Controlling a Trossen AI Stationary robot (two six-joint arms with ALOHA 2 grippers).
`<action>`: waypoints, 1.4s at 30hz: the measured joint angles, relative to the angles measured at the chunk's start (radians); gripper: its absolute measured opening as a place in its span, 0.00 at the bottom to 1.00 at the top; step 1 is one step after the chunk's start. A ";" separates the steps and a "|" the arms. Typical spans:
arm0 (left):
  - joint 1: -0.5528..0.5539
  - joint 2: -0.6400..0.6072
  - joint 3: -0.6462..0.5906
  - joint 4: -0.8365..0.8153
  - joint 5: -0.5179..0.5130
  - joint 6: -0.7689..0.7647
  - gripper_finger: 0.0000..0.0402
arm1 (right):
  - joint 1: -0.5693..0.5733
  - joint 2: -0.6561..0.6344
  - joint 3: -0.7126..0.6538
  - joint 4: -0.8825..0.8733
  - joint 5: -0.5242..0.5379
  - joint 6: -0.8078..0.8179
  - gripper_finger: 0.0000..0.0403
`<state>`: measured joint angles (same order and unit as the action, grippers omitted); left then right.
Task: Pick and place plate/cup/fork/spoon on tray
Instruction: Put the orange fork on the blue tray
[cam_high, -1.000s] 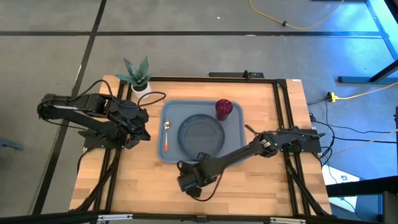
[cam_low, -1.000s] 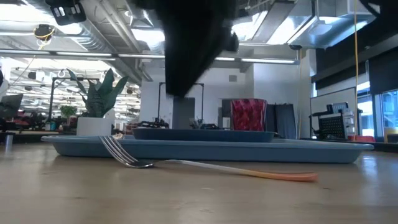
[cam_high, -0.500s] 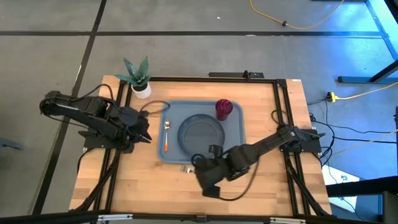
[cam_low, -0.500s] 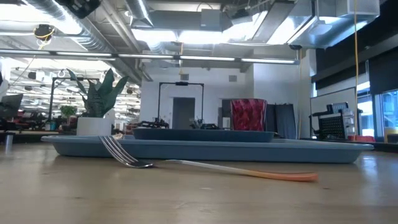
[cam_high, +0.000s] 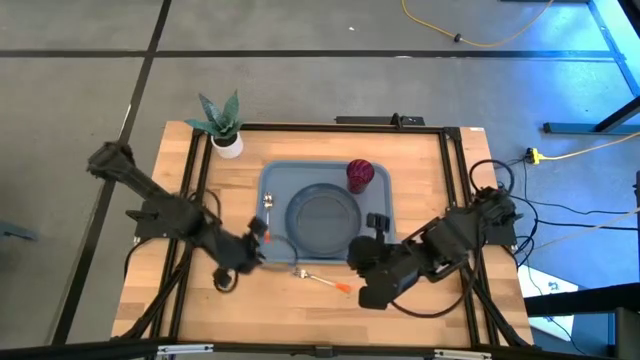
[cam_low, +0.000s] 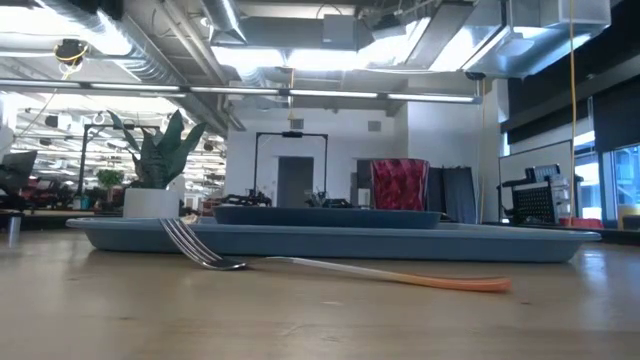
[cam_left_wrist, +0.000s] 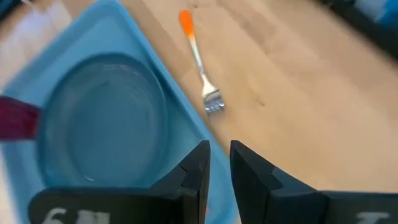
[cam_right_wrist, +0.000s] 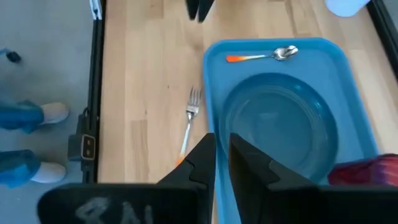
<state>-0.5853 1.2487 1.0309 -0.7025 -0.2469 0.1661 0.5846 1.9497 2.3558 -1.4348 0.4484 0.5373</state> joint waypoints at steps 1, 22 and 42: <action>-0.016 0.031 0.000 0.013 -0.039 0.027 0.14 | 0.002 -0.002 0.000 -0.009 0.003 0.000 0.11; -0.082 0.469 0.000 0.212 -0.196 0.529 0.14 | 0.028 -0.002 0.000 -0.081 0.009 -0.013 0.11; 0.012 0.482 0.000 0.309 -0.049 0.676 0.14 | 0.079 -0.001 0.000 -0.081 0.057 0.062 0.11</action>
<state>-0.5732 1.7309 1.0313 -0.3935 -0.2954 0.8422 0.6639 1.9484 2.3558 -1.5154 0.5049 0.5995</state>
